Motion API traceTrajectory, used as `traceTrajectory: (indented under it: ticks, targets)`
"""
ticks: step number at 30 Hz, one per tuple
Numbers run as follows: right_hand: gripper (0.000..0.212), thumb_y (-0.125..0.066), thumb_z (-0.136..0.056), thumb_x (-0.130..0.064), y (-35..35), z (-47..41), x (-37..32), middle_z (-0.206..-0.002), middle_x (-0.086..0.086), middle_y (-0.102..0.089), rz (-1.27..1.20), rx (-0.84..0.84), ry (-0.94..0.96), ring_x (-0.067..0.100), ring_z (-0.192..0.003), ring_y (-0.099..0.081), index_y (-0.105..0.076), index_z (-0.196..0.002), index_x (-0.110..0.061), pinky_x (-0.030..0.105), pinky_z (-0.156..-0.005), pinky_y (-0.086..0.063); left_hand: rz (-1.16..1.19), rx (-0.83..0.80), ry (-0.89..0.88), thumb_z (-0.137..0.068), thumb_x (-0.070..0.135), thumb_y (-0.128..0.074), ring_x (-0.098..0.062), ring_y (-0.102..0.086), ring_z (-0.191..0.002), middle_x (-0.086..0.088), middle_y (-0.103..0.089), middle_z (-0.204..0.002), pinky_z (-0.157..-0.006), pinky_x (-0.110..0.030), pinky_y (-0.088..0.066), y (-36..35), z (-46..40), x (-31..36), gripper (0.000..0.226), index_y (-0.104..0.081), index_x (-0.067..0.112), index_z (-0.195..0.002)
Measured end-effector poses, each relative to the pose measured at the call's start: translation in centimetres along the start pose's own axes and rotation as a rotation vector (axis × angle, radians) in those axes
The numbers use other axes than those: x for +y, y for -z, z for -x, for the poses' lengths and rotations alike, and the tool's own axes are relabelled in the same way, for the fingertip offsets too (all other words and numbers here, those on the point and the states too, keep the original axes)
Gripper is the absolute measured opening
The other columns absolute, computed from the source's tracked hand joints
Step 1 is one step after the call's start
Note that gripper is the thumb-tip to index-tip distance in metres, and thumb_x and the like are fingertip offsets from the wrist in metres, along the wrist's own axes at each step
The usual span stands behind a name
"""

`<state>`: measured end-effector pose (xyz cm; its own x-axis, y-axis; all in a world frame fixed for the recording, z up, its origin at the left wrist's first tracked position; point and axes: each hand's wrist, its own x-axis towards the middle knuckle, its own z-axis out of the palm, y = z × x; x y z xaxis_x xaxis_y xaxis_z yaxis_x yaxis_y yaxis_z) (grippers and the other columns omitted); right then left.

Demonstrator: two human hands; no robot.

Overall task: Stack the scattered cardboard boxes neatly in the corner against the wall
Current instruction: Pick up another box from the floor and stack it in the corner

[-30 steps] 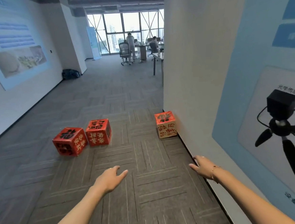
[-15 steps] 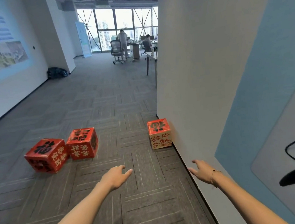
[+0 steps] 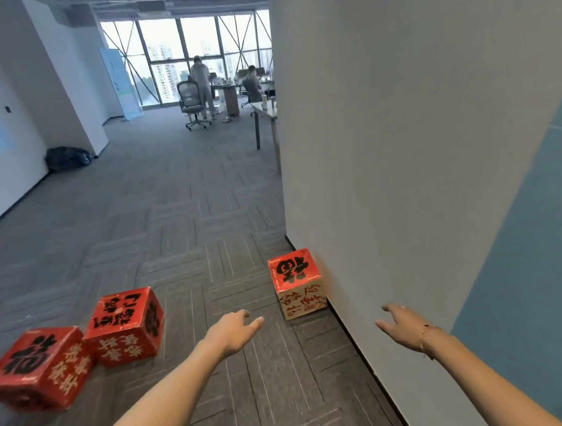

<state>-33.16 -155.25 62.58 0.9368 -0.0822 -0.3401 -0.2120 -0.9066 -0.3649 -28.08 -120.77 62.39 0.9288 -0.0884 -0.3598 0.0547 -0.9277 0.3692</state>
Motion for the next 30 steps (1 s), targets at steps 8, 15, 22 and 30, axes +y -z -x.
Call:
traceTrajectory:
  ticks: [8, 15, 22, 30]
  targets:
    - [0.056, -0.041, -0.097, -0.038, 3.7, -13.8, 1.3, -0.15, 0.009, -0.032, -0.019, -0.049, 0.002, 0.022, -0.137, -0.034, -0.028, -0.144, -0.011, 0.03, -0.11, -0.028, 0.009, 0.005, 0.031, -0.092, 0.061, -0.038, -0.024, -0.05, -0.126, -0.008, -0.051, -0.14, -0.101, -0.037, -0.043, 0.7, -12.9, 3.2, 0.068, -0.039, 0.017, -0.142]
    - [0.055, -0.041, -0.098, -0.036, 6.6, -26.3, 1.9, -0.149, 0.01, -0.033, -0.023, -0.124, 0.03, 0.022, -0.136, -0.035, -0.028, -0.144, -0.009, 0.03, -0.11, -0.029, 0.041, 0.036, 0.11, -0.093, 0.059, -0.037, -0.023, -0.052, -0.123, -0.008, -0.052, -0.138, -0.098, -0.037, -0.046, 2.1, -23.4, 6.3, 0.066, -0.038, 0.017, -0.143]
    - [0.055, -0.041, -0.097, -0.037, 8.5, -35.6, 0.1, -0.15, 0.009, -0.032, -0.013, -0.182, 0.061, 0.023, -0.136, -0.035, -0.027, -0.145, -0.011, 0.032, -0.108, -0.032, 0.09, 0.031, 0.175, -0.093, 0.059, -0.037, -0.024, -0.051, -0.123, -0.009, -0.05, -0.139, -0.098, -0.037, -0.045, 3.7, -31.6, 7.0, 0.065, -0.038, 0.017, -0.143]
    - [0.055, -0.041, -0.098, -0.036, 9.2, -47.6, -1.8, -0.15, 0.008, -0.032, -0.018, -0.225, 0.041, 0.023, -0.136, -0.035, -0.027, -0.145, -0.011, 0.035, -0.108, -0.034, 0.111, -0.013, 0.199, -0.093, 0.06, -0.037, -0.023, -0.052, -0.123, -0.008, -0.051, -0.139, -0.099, -0.037, -0.045, 5.3, -43.5, 6.1, 0.066, -0.038, 0.017, -0.143]
